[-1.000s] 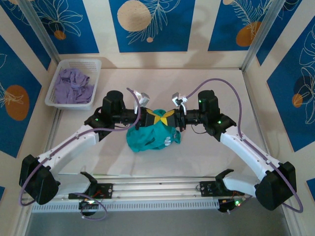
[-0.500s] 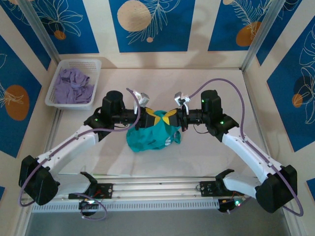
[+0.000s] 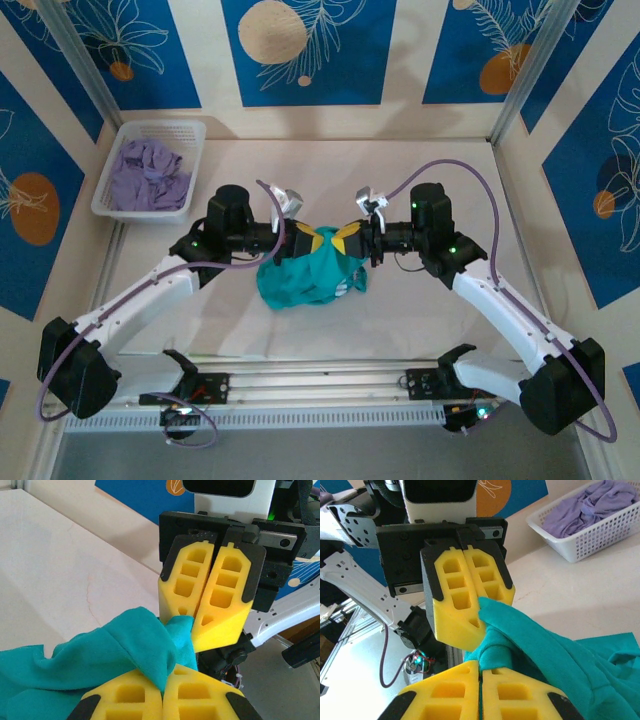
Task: Fold the inside-out t-shirt
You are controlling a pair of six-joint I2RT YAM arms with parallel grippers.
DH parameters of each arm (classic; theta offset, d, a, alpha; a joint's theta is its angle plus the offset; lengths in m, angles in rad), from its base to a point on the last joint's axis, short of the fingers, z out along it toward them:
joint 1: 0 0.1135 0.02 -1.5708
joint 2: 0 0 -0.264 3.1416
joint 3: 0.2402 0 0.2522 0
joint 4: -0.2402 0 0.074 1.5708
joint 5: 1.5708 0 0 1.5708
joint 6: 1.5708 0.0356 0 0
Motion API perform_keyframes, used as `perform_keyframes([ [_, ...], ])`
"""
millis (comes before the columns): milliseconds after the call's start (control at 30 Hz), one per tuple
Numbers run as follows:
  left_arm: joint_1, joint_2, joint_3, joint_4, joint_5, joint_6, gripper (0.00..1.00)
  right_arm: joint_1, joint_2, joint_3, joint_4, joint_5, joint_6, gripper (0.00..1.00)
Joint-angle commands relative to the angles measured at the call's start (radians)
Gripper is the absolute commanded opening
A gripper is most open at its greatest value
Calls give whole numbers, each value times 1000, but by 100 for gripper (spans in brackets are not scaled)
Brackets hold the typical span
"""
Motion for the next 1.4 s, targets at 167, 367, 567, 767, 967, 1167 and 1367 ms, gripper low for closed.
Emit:
perform_keyframes([
  [167, -8, -26, -7, 4, 5, 11, 4, 3, -6, -7, 44, -27, 26, 13],
  [367, -8, -26, -8, 6, 5, 10, 4, 3, -7, -7, 46, -22, 26, 13],
  [567, -9, -25, -10, 7, 4, 8, 4, -2, -12, -13, 50, -17, 30, 12],
  [767, -8, -26, -9, 7, 5, 6, 4, -4, -16, -17, 60, -22, 36, 13],
  [967, -10, -28, -11, 8, 4, 6, 4, -9, -22, -24, 69, -24, 42, 12],
  [1167, -8, -29, -13, 12, 2, 6, 5, -21, -37, -29, 65, -24, 45, 11],
  [1367, -9, -29, -12, 18, 2, 3, 9, -23, -39, -31, 64, -30, 46, 8],
])
